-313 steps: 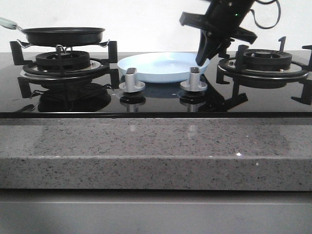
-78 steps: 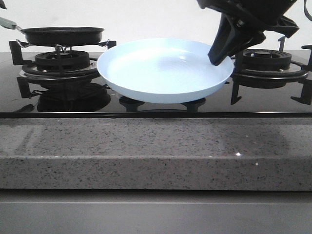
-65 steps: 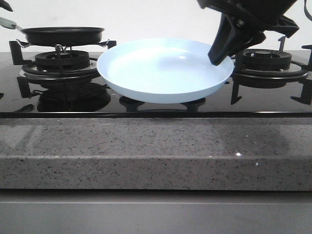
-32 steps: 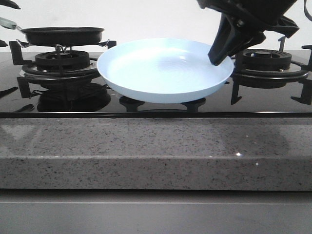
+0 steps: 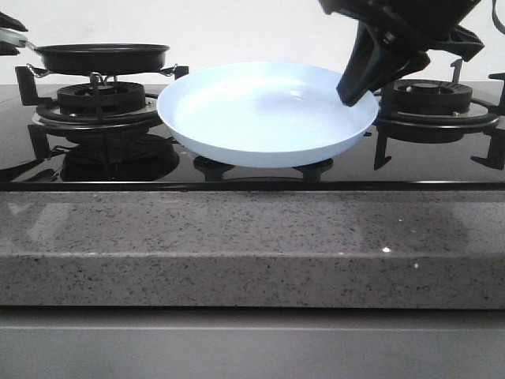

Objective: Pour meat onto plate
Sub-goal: 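Grasp the black frying pan by its green handle with the left gripper, then lift the pan with the left gripper and tilt it over the plate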

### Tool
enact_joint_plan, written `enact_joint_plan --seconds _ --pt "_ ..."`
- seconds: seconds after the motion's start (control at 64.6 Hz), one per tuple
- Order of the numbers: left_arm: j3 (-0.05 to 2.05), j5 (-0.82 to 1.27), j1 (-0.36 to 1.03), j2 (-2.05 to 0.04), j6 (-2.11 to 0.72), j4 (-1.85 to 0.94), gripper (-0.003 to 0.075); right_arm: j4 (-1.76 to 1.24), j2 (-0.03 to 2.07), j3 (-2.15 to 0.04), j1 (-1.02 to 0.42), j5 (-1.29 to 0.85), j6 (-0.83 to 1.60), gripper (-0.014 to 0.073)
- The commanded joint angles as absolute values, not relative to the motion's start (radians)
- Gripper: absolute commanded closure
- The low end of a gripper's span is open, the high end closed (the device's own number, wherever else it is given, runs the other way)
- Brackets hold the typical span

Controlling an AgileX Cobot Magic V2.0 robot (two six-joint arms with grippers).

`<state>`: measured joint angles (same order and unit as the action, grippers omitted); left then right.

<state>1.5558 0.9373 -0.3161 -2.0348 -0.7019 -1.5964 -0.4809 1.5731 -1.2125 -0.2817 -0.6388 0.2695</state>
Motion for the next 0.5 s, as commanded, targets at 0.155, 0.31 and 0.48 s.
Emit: enact_joint_plan --seconds 0.155,0.31,0.48 --pt "1.589 1.013 -0.320 -1.978 -0.706 -1.705 0.0720 -0.497 1.539 -1.240 -0.281 -0.600 0.281 0.0707" --pt "1.589 1.043 -0.322 -1.966 -0.706 -1.750 0.0741 -0.497 1.539 -1.240 -0.281 -0.600 0.281 0.0707" --pt "1.589 1.043 -0.322 -1.911 -0.720 -1.748 0.0741 -0.497 1.539 -1.240 -0.281 -0.600 0.281 0.0707"
